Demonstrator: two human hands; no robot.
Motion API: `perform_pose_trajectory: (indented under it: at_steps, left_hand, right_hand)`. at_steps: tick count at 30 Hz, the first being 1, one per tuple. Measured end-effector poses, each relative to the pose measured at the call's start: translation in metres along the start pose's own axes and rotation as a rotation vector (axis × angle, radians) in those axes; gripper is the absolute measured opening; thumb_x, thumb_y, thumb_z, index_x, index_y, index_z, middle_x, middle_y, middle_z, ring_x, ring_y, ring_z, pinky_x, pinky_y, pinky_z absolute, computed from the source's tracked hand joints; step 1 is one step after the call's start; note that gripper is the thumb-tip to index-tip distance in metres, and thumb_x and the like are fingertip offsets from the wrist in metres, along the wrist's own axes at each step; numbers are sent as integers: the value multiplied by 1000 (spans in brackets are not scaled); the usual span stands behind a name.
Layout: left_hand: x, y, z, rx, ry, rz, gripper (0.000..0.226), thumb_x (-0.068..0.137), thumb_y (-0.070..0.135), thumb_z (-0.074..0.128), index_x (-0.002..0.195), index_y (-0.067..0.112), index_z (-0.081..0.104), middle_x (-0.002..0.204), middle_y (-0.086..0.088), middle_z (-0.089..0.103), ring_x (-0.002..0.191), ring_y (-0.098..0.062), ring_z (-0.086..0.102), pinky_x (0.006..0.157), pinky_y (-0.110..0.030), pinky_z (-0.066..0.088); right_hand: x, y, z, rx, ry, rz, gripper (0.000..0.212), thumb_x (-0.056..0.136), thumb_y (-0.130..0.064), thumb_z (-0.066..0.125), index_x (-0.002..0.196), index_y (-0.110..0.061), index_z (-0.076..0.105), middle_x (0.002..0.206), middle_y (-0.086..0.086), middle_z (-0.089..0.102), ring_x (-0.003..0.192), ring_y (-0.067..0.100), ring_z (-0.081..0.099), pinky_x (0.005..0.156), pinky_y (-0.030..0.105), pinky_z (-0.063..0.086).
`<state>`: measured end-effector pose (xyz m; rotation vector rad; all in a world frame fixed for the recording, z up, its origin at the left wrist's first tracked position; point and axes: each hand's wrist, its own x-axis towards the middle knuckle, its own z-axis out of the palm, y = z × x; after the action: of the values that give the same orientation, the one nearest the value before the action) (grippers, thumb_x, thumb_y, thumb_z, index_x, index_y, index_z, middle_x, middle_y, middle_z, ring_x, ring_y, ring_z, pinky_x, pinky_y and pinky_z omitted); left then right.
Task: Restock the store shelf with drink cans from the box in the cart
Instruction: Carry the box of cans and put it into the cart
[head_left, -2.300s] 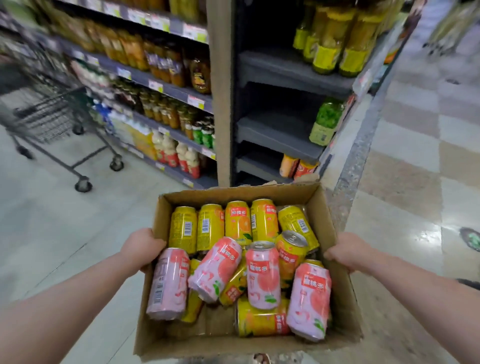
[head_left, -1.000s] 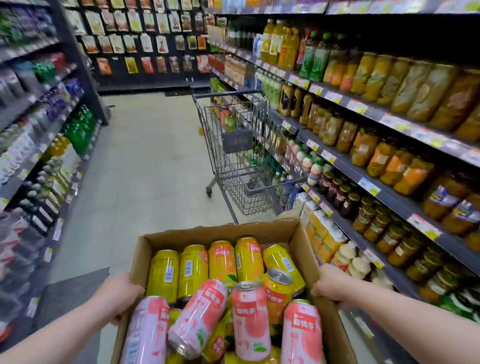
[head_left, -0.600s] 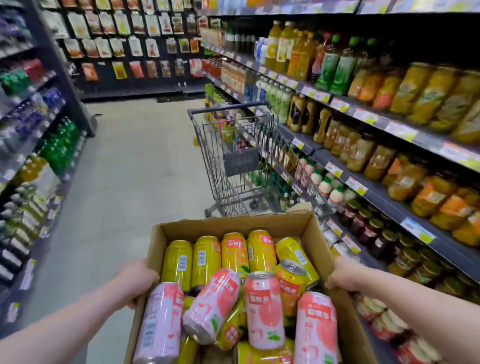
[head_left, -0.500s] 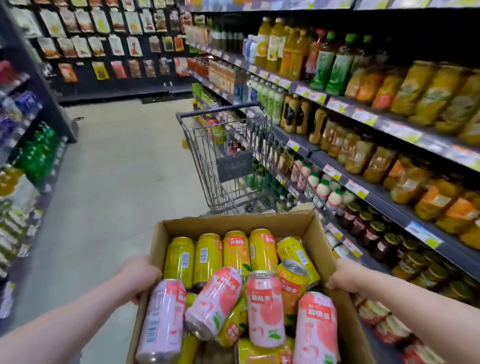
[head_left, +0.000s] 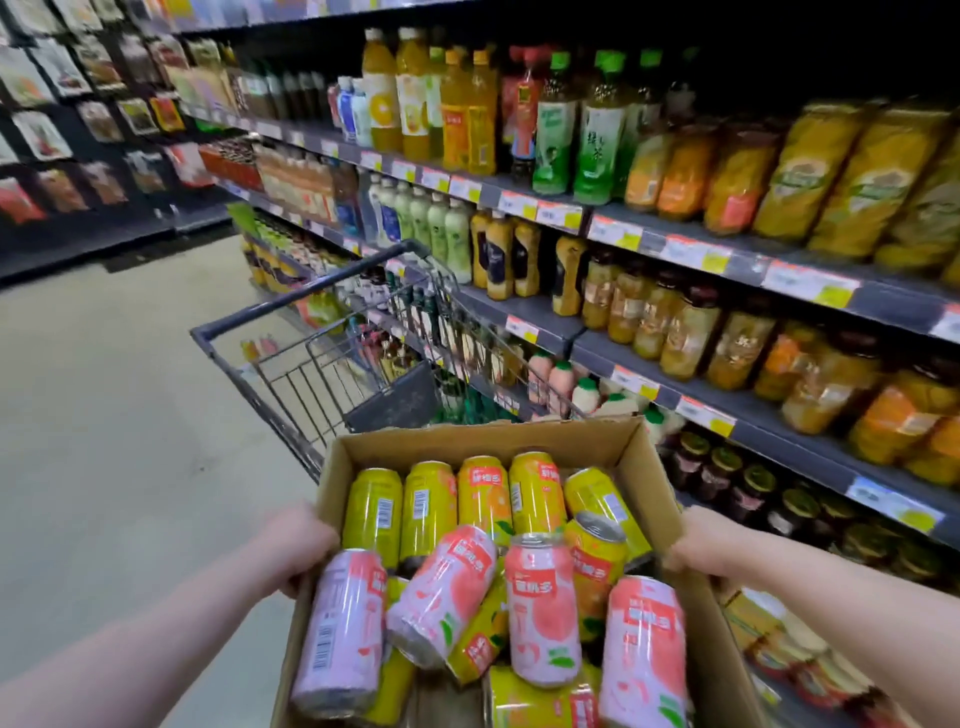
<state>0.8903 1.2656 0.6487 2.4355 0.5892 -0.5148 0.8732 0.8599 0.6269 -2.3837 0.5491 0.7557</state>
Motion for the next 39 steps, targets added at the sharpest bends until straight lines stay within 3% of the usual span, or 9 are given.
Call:
perform_pose_trajectory:
  at_steps: [6,10,15,18,20,22,25,32,39]
  left_hand:
    - [97,71,-26,57,-28,80,12,73,2,51,75,-5,59,55,-17,56,35,-28,55,31,-27,43]
    - [158,112,-35,114,-89,122,16,74,5,53,86,-4,60,73,-24,66,57,-37,68,46,-44,57]
    - [236,152,-31,240,-169,180,8,79,5,52,75,-2,53,61,-17,59,44,-32,61,30,-31,47]
    - [286,173,-23,344,-227,284,27,83,9,54,57,6,46,54,-8,49,69,-36,68,31,-24,41]
    - [316,184,-17,389,-266,313,30,85,9,54,57,10,44,56,-5,49,83,-35,69,26,-18,38]
    - [340,192,-10,415,-318,344,26,83,6,53,58,7,46,50,-8,52,62,-31,69,22,-22,38]
    - [370,201,3,449,-393,415,23,78,6,49,56,0,54,29,-5,48,26,-24,53,24,-25,39]
    - [429,193,50,443,-493,438,21,82,11,56,64,1,59,41,-9,53,35,-27,53,32,-27,43]
    - [476,151,112,538,-526,372,23,84,15,57,66,2,59,53,-16,59,44,-32,59,41,-31,49]
  right_hand:
    - [60,-47,-36,88,46,81,14,79,-1,59,93,-3,56,71,13,57,51,24,57,35,25,46]
    - [86,-62,-44,147,62,144,8,78,0,59,85,-3,56,70,14,57,52,26,58,33,23,43]
    - [118,-80,-32,202,97,263,22,78,-2,61,100,2,60,84,18,63,68,32,65,44,32,50]
    - [137,-88,-17,201,122,351,22,75,-5,62,97,-5,61,91,16,69,71,29,69,53,36,57]
    - [147,-92,-8,222,125,424,7,75,-6,63,82,-7,61,79,13,69,50,17,64,39,25,50]
    - [154,-95,3,286,129,496,11,77,-3,61,68,-10,58,60,8,62,31,12,55,27,20,39]
    - [162,-100,22,299,143,556,4,78,-6,62,79,-3,64,73,17,67,51,25,65,35,26,47]
    - [195,-98,64,235,89,610,25,84,-13,57,103,0,64,99,19,66,85,32,67,60,34,54]
    - [244,-79,124,200,-28,626,29,87,-12,48,106,0,65,110,20,67,103,32,64,73,30,51]
